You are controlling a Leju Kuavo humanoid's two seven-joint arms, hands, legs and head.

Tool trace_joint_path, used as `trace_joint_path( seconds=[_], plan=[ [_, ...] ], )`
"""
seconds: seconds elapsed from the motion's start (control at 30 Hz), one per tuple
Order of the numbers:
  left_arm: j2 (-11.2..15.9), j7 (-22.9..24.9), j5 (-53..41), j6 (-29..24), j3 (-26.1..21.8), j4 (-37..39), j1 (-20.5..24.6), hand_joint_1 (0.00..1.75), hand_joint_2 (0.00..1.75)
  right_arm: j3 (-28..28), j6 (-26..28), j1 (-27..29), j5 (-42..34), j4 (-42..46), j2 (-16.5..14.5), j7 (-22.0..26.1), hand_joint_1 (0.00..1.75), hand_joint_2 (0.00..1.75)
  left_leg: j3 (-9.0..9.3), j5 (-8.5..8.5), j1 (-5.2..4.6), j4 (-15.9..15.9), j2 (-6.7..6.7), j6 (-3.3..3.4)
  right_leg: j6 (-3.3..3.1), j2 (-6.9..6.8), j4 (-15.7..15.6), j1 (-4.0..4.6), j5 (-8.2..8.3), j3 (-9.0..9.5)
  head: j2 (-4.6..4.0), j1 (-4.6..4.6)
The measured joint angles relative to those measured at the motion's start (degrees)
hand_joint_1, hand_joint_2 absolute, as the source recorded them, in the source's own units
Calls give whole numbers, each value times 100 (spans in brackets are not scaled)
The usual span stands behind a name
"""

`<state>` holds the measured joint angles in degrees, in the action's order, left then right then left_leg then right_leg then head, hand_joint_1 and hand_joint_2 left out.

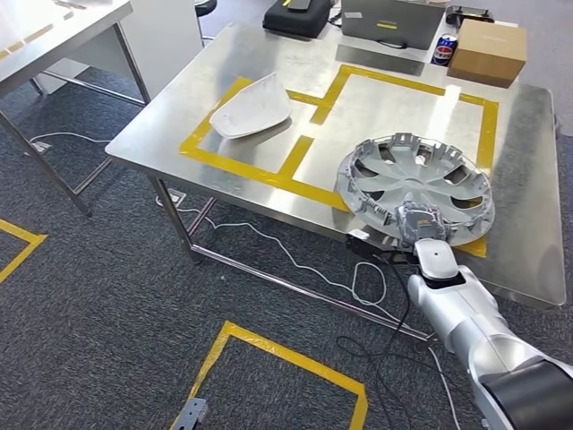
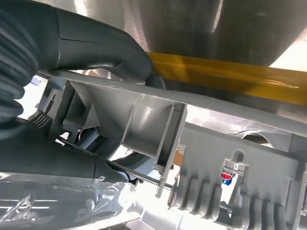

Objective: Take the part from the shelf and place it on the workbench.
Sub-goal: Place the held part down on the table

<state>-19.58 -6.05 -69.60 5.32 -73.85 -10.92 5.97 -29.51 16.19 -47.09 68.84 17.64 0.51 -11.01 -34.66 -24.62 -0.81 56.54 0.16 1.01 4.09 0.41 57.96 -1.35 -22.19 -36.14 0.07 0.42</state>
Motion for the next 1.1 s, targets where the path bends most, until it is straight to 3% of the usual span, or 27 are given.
trace_joint_path(
  seconds=[0.1,0.2,0.23,0.27,0.3,0.37,0.43,0.5,0.57,0.63,0.7,0.73,0.77,0.8,0.87,0.9,0.93,1.0,1.03,1.1],
  plan=[
    [-10,0,-4,-10,0,-1,-5,0,175,-1,15,4,11,0,2,-69,175,175,132,-104,32,-45,2,92,40,-5,356,4,-143,-164,0,29],
    [-13,0,-19,-16,0,1,-9,0,175,-4,20,54,13,0,14,-83,175,175,263,-193,39,-45,18,106,35,0,1401,9,-516,-757,0,44],
    [-13,0,-25,-17,0,1,-14,0,175,-6,21,84,14,0,21,-82,175,175,313,-230,45,-43,20,92,45,-2,1613,4,-553,-916,0,46],
    [-12,2,-31,-19,0,1,-23,0,175,-9,23,110,16,0,27,-81,175,175,375,-271,53,-42,20,67,61,-5,1617,-5,-502,-975,0,50],
    [-11,10,-34,-20,0,1,-30,0,175,-14,25,125,19,0,29,-79,175,175,451,-321,65,-40,19,35,85,-13,1407,-18,-370,-926,0,49],
    [-4,30,-40,-22,0,-1,-41,0,175,-25,24,145,32,-2,34,-73,175,175,619,-445,83,-32,19,-48,131,-75,635,-47,41,-644,0,55],
    [4,36,-33,-19,0,-1,-42,0,175,-38,28,165,44,-5,43,-61,175,175,710,-532,91,-27,25,-133,47,-107,140,-24,264,-441,0,57],
    [-1,-37,-7,9,0,-1,-37,0,175,-51,44,152,50,3,60,-36,175,175,720,-533,114,-26,31,-210,-108,-69,91,34,224,-402,0,56],
    [-9,-166,16,47,0,-1,-26,0,175,-55,57,112,53,17,89,-9,175,175,561,-419,143,224,29,-283,-198,-37,60,39,182,-345,0,48],
    [-10,-254,25,67,1,-1,-5,0,175,-54,55,96,54,22,116,1,175,175,103,-367,151,865,21,-334,-273,-20,-2,24,135,-245,0,27],
    [-4,-282,31,73,2,-1,11,0,175,-55,50,102,55,23,125,5,175,175,-412,-612,147,1478,7,-360,-327,-2,-26,28,68,-164,0,15],
    [3,-283,33,72,2,-1,14,0,175,-56,48,108,56,24,123,11,175,175,-593,-738,146,1621,1,-371,-339,17,-27,28,31,-121,0,12],
    [9,-282,33,72,2,-1,15,0,175,-57,44,113,56,24,122,16,175,175,-691,-742,147,1607,-4,-378,-337,41,-26,24,-9,-72,0,11],
    [15,-278,32,72,2,-1,15,0,175,-57,42,118,52,24,122,21,175,175,-699,-598,149,1438,-6,-381,-322,64,-25,17,-49,-18,0,11],
    [20,-263,31,70,2,-1,11,0,175,-54,40,115,31,26,122,23,175,175,-504,-26,164,769,-7,-388,-263,102,-20,1,-125,86,0,8],
    [19,-248,31,69,2,-1,10,0,175,-51,38,106,17,28,123,23,175,175,-388,144,172,414,-7,-374,-225,117,-1,3,-159,111,0,-4],
    [16,-232,31,68,1,-1,9,0,175,-48,32,93,5,30,127,23,175,175,-311,244,175,181,-9,-348,-186,126,14,8,-189,115,0,-11],
    [9,-205,30,67,0,-1,10,0,175,-45,19,80,-9,31,141,17,175,175,-265,234,168,23,-17,-275,-124,131,31,19,-241,109,0,-28],
    [4,-197,29,67,0,-1,10,0,175,-44,14,79,-14,31,152,14,175,175,-261,265,166,41,-22,-257,-139,125,15,20,-252,112,0,-24],
    [-4,-186,29,66,0,-1,9,0,175,-43,10,78,-21,31,170,14,175,175,-246,278,165,32,-28,-244,-240,118,-11,23,-256,151,0,-21]
  ],
)
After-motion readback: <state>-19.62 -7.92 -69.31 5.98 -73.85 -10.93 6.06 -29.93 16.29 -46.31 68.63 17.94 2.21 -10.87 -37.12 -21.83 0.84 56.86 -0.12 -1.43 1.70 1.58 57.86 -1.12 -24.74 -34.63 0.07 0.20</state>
